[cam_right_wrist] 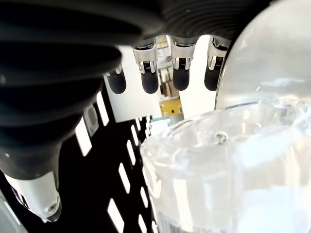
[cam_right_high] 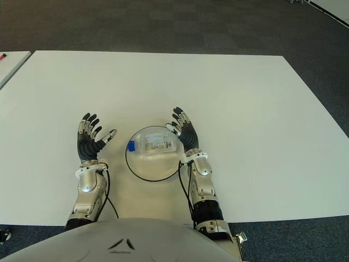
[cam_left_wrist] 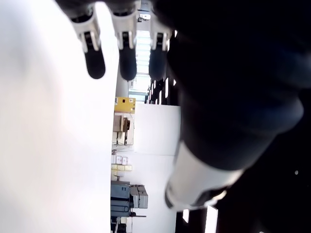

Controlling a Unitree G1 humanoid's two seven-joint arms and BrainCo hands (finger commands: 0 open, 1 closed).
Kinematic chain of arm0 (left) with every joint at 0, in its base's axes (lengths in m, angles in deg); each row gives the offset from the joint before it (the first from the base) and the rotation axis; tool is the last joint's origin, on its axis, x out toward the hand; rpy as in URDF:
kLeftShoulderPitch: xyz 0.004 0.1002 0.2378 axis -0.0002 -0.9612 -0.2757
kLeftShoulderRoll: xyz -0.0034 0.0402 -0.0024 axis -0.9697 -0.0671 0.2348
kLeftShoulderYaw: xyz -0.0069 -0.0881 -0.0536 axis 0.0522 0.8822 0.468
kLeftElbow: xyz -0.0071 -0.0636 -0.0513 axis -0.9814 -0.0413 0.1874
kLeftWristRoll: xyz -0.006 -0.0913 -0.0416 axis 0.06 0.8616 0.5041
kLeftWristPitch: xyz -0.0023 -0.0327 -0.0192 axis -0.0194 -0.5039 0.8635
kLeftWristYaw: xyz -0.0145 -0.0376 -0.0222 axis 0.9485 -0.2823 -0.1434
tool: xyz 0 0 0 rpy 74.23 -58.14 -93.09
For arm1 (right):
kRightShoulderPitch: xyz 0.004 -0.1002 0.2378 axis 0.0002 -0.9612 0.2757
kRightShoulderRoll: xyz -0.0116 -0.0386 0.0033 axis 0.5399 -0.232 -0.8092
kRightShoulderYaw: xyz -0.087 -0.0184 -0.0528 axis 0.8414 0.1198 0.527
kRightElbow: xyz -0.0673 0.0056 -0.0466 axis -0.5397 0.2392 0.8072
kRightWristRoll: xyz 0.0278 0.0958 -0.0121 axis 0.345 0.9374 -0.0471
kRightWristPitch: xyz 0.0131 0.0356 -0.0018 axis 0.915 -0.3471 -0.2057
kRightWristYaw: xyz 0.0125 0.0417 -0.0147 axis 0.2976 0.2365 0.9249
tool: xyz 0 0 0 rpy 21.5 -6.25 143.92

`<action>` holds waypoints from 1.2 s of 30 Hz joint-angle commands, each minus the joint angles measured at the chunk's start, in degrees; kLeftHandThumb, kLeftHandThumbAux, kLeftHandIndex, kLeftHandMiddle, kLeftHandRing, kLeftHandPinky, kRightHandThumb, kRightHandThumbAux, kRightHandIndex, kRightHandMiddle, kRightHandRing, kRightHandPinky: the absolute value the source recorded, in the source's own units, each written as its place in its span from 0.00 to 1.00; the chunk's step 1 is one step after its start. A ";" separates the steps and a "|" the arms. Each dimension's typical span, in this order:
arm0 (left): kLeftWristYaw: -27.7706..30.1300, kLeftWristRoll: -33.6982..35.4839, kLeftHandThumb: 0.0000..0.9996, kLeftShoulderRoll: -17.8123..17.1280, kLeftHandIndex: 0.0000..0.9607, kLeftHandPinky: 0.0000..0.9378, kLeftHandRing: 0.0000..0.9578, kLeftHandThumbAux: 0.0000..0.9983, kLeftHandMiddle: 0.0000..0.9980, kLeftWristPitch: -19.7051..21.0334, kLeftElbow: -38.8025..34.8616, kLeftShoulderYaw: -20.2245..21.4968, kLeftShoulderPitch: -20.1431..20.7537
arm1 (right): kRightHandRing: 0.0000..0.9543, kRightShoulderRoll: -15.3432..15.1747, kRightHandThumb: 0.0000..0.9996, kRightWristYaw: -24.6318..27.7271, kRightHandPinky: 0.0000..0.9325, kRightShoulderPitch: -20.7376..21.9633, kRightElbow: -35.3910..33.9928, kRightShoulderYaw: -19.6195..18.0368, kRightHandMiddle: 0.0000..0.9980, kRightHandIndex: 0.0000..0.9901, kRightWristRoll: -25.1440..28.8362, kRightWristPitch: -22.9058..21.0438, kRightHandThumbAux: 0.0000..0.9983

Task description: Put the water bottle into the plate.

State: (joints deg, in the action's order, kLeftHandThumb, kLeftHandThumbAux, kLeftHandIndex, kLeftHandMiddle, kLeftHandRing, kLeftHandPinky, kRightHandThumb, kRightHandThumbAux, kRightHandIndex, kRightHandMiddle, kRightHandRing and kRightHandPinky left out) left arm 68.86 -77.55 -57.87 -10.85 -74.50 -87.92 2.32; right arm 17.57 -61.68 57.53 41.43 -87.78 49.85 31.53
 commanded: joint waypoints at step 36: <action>8.18 8.34 0.16 2.11 0.18 0.25 0.22 1.00 0.22 5.00 -1.74 2.94 1.75 | 0.00 2.63 0.00 -14.25 0.03 -0.06 -1.39 -3.15 0.00 0.00 0.15 -8.82 0.77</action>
State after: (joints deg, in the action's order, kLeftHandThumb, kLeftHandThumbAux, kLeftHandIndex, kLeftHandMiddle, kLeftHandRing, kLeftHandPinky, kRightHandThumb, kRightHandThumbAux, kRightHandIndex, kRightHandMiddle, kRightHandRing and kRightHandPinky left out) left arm 75.93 -69.78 -57.85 -6.80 -75.91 -85.32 2.89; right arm 17.75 -74.71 57.62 38.24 -89.99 49.36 22.69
